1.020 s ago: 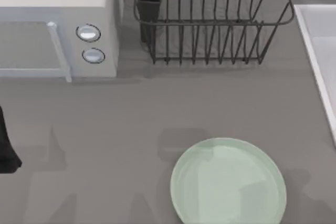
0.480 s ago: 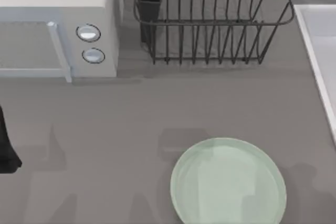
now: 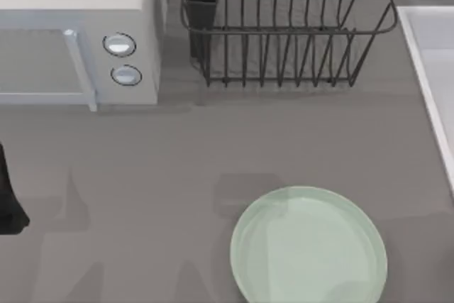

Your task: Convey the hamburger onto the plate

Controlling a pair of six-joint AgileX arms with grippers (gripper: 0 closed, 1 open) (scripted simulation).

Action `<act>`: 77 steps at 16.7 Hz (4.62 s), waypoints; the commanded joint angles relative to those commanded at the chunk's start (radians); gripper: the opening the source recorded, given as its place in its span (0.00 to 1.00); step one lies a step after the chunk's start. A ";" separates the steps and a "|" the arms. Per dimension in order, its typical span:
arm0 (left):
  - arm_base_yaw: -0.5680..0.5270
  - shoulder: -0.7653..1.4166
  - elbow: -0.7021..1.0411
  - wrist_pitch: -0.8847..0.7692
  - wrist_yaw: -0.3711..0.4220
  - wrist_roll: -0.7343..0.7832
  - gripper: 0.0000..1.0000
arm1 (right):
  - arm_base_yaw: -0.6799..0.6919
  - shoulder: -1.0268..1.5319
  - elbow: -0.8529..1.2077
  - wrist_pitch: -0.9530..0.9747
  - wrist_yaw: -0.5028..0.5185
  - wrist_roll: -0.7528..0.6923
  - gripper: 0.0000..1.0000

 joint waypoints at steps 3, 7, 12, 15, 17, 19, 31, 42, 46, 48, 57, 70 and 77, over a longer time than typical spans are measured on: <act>0.000 0.000 0.000 0.000 0.000 0.000 1.00 | 0.000 0.056 -0.052 0.102 0.000 0.000 1.00; 0.000 0.000 0.000 0.000 0.000 0.000 1.00 | 0.000 0.066 -0.061 0.118 0.000 0.000 1.00; 0.000 0.000 0.000 0.000 0.000 0.000 1.00 | 0.000 0.066 -0.061 0.118 0.000 0.000 0.70; 0.000 0.000 0.000 0.000 0.000 0.000 1.00 | 0.000 0.066 -0.061 0.118 0.000 0.000 0.47; 0.000 0.000 0.000 0.000 0.000 0.000 1.00 | 0.000 0.066 -0.061 0.118 0.000 0.000 0.32; 0.000 0.000 0.000 0.000 0.000 0.000 1.00 | 0.000 0.066 -0.061 0.118 0.000 0.000 0.17; 0.000 0.000 0.000 0.000 0.000 0.000 1.00 | -0.001 -0.006 -0.016 0.013 -0.013 0.018 0.00; 0.000 0.000 0.000 0.000 0.000 0.000 1.00 | -0.006 -0.170 0.256 -0.432 -0.013 0.010 0.00; 0.000 0.000 0.000 0.000 0.000 0.000 1.00 | -0.005 -0.180 0.266 -0.443 -0.013 0.011 0.00; 0.000 0.000 0.000 0.000 0.000 0.000 1.00 | -0.004 -0.176 0.263 -0.441 -0.013 0.013 0.00; 0.000 0.000 0.000 0.000 0.000 0.000 1.00 | 0.187 -0.092 0.313 -0.411 0.019 -0.446 0.00; 0.000 0.000 0.000 0.000 0.000 0.000 1.00 | 0.723 0.259 0.428 -0.515 -0.001 -2.133 0.00; 0.000 0.000 0.000 0.000 0.000 0.000 1.00 | 0.942 0.338 0.608 -0.527 0.015 -2.788 0.00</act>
